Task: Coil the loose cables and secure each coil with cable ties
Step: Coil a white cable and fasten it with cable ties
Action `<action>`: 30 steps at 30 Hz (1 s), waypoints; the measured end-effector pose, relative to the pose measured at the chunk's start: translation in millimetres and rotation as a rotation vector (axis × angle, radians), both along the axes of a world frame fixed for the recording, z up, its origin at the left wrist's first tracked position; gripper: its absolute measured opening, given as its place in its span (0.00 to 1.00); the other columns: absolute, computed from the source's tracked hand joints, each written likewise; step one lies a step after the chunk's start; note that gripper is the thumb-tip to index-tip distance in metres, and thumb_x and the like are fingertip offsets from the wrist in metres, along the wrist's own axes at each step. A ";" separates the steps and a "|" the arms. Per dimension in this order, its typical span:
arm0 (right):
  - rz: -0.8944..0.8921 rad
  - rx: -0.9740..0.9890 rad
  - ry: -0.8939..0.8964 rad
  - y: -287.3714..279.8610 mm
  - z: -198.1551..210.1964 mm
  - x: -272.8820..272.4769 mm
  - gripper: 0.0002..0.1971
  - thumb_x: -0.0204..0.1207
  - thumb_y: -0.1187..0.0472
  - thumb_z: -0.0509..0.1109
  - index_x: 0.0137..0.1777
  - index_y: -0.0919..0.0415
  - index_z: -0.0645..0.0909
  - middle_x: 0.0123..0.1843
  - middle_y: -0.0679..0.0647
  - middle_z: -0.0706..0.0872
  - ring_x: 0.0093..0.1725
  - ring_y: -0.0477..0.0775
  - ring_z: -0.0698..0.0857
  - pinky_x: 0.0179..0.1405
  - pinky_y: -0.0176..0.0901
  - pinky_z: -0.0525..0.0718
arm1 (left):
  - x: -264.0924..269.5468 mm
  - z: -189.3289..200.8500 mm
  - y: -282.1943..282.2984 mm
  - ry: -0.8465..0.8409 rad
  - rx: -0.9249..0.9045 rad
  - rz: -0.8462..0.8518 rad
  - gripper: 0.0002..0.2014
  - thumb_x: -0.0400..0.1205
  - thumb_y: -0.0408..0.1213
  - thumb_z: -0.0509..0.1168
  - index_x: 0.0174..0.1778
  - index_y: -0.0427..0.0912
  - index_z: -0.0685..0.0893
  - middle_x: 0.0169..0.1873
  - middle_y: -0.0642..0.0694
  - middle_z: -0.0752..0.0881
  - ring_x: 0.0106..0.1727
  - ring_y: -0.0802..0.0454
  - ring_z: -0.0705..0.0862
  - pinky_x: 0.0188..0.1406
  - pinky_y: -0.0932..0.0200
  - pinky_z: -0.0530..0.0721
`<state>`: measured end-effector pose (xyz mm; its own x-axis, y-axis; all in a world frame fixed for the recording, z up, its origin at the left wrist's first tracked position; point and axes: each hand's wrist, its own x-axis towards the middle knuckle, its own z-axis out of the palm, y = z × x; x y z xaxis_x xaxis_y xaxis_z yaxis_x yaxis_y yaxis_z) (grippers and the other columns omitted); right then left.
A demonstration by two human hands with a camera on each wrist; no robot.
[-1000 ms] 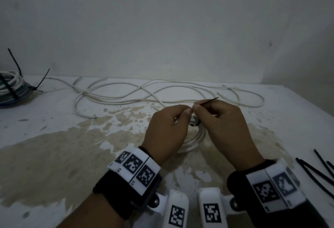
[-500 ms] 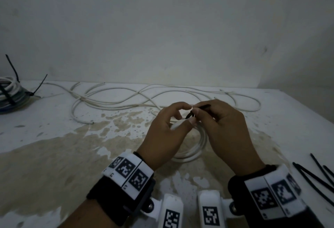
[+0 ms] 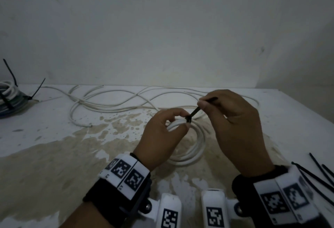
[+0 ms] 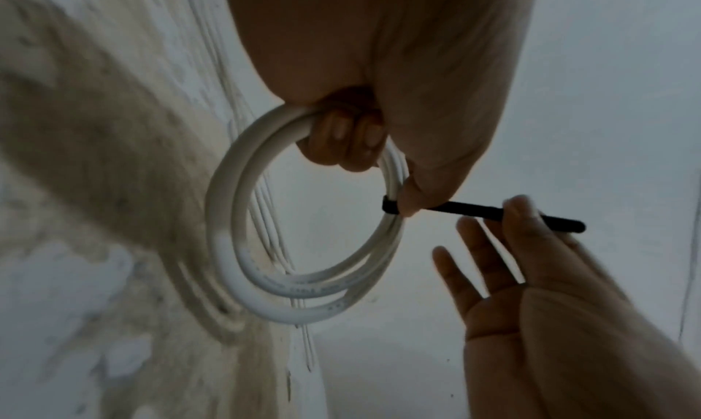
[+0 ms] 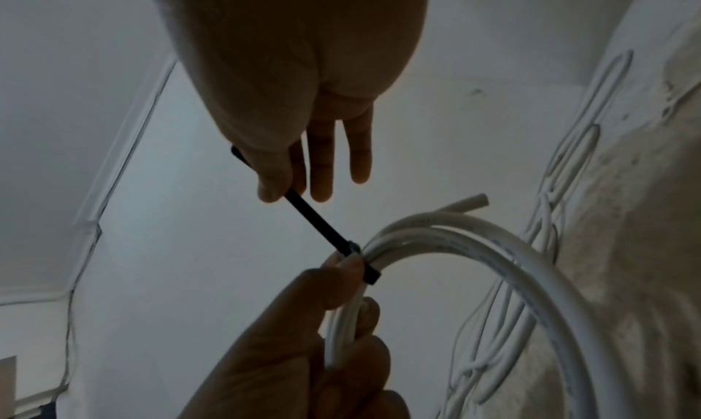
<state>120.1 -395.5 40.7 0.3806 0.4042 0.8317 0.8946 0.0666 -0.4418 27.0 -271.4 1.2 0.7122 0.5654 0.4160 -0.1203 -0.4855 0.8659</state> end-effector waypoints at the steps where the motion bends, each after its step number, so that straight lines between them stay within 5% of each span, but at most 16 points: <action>1: 0.034 -0.027 0.111 1.3 -0.4 -1.4 0.04 0.77 0.64 0.70 0.41 0.58 0.84 0.37 0.44 0.84 0.41 0.35 0.81 0.43 0.19 0.72 | -0.8 0.9 -0.2 0.006 -0.004 -0.009 0.11 0.76 0.35 0.72 0.41 0.60 0.85 0.36 0.69 0.81 0.39 0.69 0.78 0.37 0.77 0.72; 5: 0.181 -0.171 0.374 6.0 -8.6 0.8 0.06 0.75 0.61 0.72 0.42 0.47 0.83 0.38 0.40 0.87 0.43 0.36 0.85 0.44 0.28 0.79 | -2.3 1.1 -0.1 0.006 -0.104 -0.034 0.07 0.77 0.37 0.72 0.44 0.56 0.86 0.34 0.65 0.82 0.31 0.68 0.78 0.27 0.73 0.72; 7: 0.128 -0.274 0.272 7.5 -15.1 5.7 0.06 0.75 0.60 0.73 0.43 0.45 0.84 0.40 0.38 0.86 0.45 0.37 0.85 0.46 0.31 0.82 | -1.1 0.6 -1.5 0.002 -0.197 -0.072 0.06 0.77 0.36 0.70 0.47 0.52 0.86 0.37 0.58 0.80 0.26 0.65 0.75 0.26 0.70 0.71; 10: 0.023 -0.244 0.113 9.2 -20.8 13.4 0.05 0.75 0.63 0.72 0.43 0.53 0.88 0.39 0.41 0.86 0.45 0.38 0.83 0.45 0.20 0.76 | -1.3 3.6 -4.5 0.027 -0.357 -0.178 0.04 0.81 0.31 0.65 0.49 0.43 0.82 0.35 0.49 0.79 0.22 0.60 0.72 0.23 0.63 0.71; 13: 0.012 -0.178 0.052 10.2 -22.2 16.6 0.06 0.71 0.64 0.70 0.42 0.59 0.89 0.37 0.41 0.84 0.42 0.31 0.82 0.45 0.17 0.74 | -0.9 4.4 -4.3 0.058 -0.209 -0.179 0.03 0.83 0.34 0.63 0.48 0.39 0.81 0.29 0.45 0.81 0.23 0.54 0.77 0.25 0.59 0.78; 16: 0.028 -0.203 -0.008 12.5 -25.5 16.7 0.05 0.70 0.68 0.71 0.37 0.60 0.88 0.37 0.40 0.82 0.42 0.26 0.79 0.45 0.17 0.71 | 1.5 -0.4 -2.6 0.088 -0.127 -0.112 0.05 0.84 0.39 0.61 0.45 0.43 0.79 0.25 0.52 0.80 0.23 0.53 0.76 0.26 0.56 0.78; 20: 0.053 -0.230 -0.004 14.9 -28.2 16.2 0.07 0.70 0.70 0.72 0.38 0.59 0.89 0.37 0.43 0.84 0.41 0.36 0.82 0.41 0.26 0.78 | 2.6 -4.9 -1.1 0.119 -0.147 -0.151 0.04 0.86 0.40 0.58 0.46 0.49 0.76 0.22 0.60 0.77 0.21 0.56 0.68 0.25 0.56 0.69; 23: 0.060 -0.213 0.074 13.6 -27.3 13.5 0.07 0.71 0.71 0.73 0.40 0.58 0.89 0.36 0.45 0.86 0.40 0.42 0.85 0.41 0.33 0.82 | 0.5 -2.3 -4.6 0.123 -0.147 -0.209 0.05 0.87 0.40 0.56 0.55 0.56 0.74 0.28 0.61 0.82 0.19 0.59 0.67 0.21 0.63 0.67; 26: 0.059 -0.190 0.074 11.8 -23.8 10.2 0.06 0.72 0.69 0.71 0.41 0.59 0.89 0.36 0.45 0.86 0.42 0.41 0.84 0.42 0.21 0.77 | 0.1 -3.6 -4.1 0.093 -0.056 -0.160 0.05 0.85 0.45 0.58 0.54 0.59 0.78 0.41 0.53 0.84 0.20 0.64 0.72 0.23 0.67 0.69; 30: 0.039 -0.186 -0.004 12.1 -21.2 11.2 0.05 0.73 0.64 0.71 0.41 0.59 0.88 0.38 0.45 0.82 0.41 0.38 0.79 0.43 0.17 0.71 | 0.8 -4.2 -3.0 0.077 0.012 -0.108 0.03 0.84 0.45 0.61 0.50 0.57 0.79 0.48 0.44 0.83 0.23 0.64 0.73 0.26 0.65 0.70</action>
